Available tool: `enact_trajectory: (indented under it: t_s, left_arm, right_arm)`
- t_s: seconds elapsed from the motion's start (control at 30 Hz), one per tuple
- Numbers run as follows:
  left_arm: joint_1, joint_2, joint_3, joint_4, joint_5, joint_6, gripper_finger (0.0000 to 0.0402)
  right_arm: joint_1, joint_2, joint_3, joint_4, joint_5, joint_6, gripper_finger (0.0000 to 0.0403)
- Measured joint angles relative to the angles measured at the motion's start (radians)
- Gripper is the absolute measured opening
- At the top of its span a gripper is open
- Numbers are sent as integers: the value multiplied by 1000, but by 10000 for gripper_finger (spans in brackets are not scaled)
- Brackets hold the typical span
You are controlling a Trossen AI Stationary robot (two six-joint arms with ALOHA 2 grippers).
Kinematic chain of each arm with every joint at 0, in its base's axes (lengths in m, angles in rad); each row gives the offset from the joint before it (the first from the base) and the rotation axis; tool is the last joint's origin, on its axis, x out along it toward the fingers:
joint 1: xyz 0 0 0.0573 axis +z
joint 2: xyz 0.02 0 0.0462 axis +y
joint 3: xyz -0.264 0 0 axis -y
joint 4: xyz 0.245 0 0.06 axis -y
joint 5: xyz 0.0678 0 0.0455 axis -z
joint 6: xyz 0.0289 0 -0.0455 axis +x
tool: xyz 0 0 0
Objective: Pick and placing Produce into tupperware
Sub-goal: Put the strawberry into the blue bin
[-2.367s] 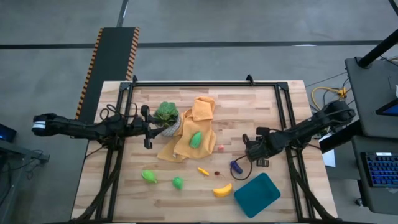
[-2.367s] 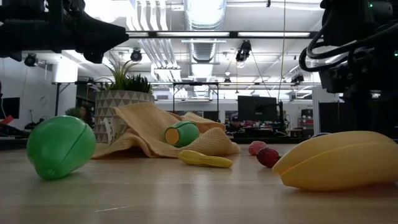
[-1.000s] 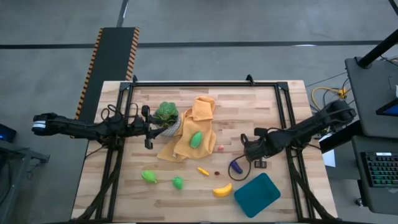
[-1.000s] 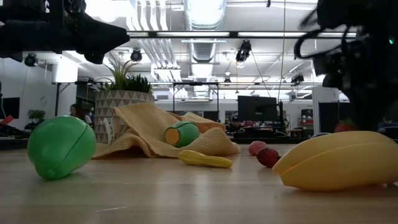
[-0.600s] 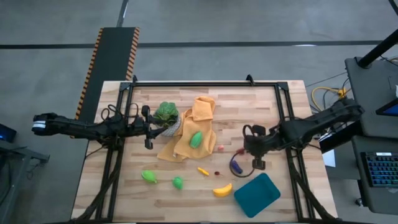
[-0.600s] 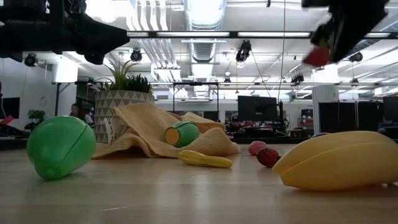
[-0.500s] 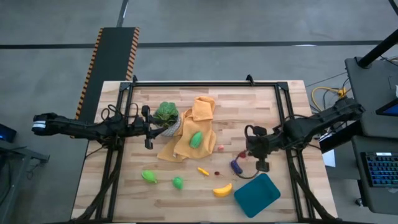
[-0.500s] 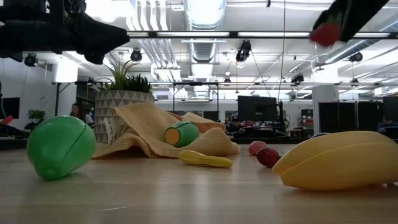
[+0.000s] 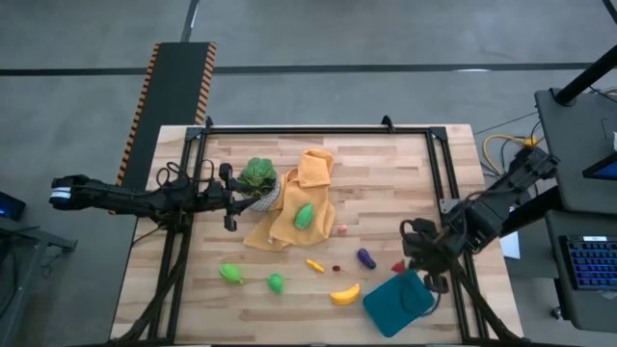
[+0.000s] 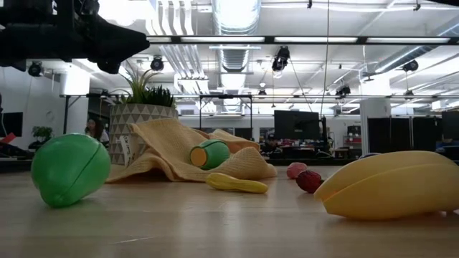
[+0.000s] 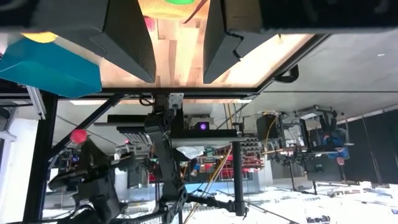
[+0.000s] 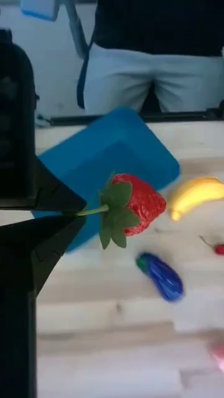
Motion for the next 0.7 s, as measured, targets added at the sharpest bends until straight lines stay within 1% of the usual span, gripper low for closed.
enact_trajectory:
  t_s: [0.17, 0.3, 0.5, 0.7]
  left_arm:
    - [0, 0, 0, 0, 0, 0, 121]
    - [0, 1, 0, 0, 0, 0, 121]
    - [0, 1, 0, 0, 0, 0, 121]
    - [0, 1, 0, 0, 0, 0, 121]
  right_arm:
    - [67, 2, -75, 33, 1, 138, 9]
    - [101, 13, -140, 50, 0, 211, 9]
    - [116, 53, -214, 151, -24, 222, 9]
    - [116, 111, -239, 151, -55, 242, 9]
